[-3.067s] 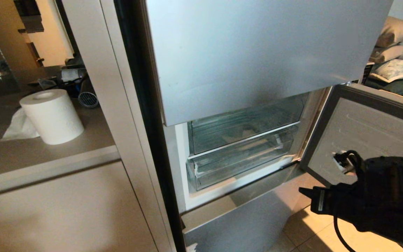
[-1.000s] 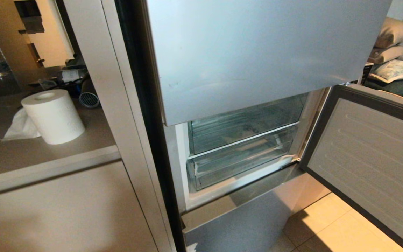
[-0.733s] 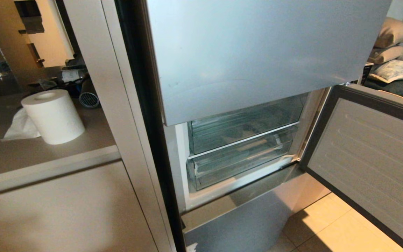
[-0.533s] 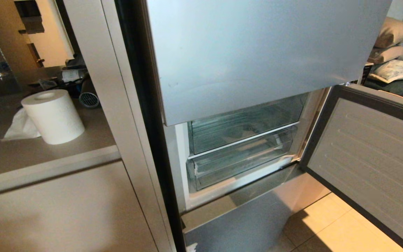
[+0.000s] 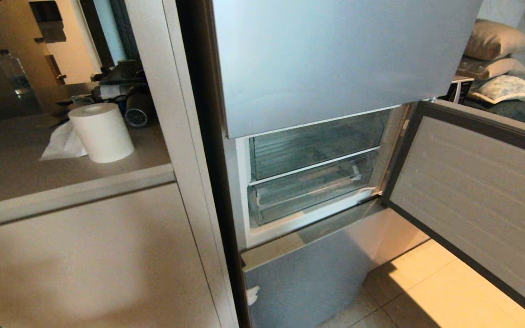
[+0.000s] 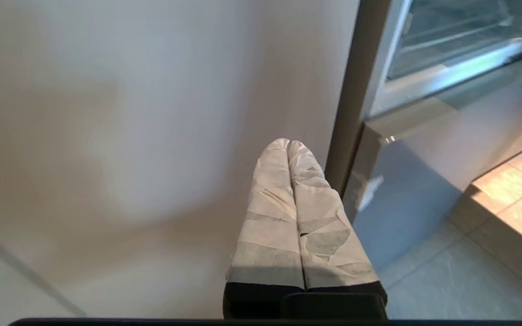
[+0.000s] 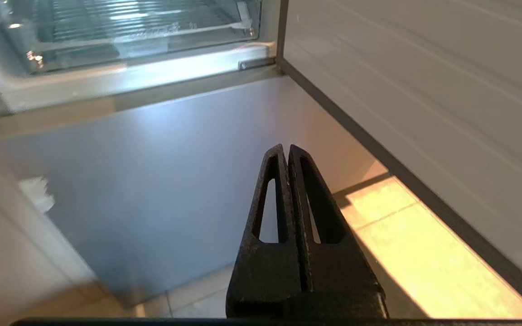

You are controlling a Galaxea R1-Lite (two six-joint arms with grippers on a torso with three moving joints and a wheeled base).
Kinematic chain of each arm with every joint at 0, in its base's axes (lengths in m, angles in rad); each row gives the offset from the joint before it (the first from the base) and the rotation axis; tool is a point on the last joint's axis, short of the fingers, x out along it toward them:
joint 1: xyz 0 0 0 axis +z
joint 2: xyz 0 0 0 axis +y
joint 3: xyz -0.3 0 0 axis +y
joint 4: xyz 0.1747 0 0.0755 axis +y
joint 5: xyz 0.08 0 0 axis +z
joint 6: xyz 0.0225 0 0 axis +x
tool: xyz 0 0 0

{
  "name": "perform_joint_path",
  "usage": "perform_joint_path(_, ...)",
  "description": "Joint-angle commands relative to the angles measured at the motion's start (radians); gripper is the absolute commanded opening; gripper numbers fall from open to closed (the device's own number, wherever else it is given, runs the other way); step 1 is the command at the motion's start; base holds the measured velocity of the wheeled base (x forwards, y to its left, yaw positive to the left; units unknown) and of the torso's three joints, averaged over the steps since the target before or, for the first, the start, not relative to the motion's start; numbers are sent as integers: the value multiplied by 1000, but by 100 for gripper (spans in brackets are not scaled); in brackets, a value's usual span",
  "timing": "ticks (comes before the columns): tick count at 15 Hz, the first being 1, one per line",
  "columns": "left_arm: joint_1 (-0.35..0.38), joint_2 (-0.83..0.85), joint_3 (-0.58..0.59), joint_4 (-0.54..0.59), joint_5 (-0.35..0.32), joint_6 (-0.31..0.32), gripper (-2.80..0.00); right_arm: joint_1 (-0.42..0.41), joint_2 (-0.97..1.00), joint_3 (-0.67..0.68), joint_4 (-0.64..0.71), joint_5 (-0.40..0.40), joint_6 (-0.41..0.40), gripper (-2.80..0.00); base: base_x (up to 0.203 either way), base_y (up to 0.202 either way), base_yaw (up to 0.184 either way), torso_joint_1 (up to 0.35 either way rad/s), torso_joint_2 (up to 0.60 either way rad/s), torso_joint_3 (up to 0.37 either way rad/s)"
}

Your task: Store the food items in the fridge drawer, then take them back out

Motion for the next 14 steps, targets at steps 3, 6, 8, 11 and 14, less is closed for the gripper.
perform_joint_path(3, 0, 0, 0, 0, 0, 0, -280, 0, 0, 0, -1, 1, 0, -280, -196, 0, 2, 2, 4, 4)
perform_joint_path(6, 0, 0, 0, 0, 0, 0, -280, 0, 0, 0, -1, 0, 0, -280, -170, 0, 1, 1, -1, 4)
perform_joint_path(8, 0, 0, 0, 0, 0, 0, -280, 0, 0, 0, -1, 1, 0, -280, 0, 0, 0, 0, 0, 0)
perform_joint_path(11, 0, 0, 0, 0, 0, 0, -280, 0, 0, 0, -2, -2, 10, -280, 0, 0, 0, 0, 0, 0)
perform_joint_path(14, 0, 1, 0, 0, 0, 0, -280, 0, 1, -49, -21, -76, 70, -280, 0, 0, 0, 0, 0, 0)
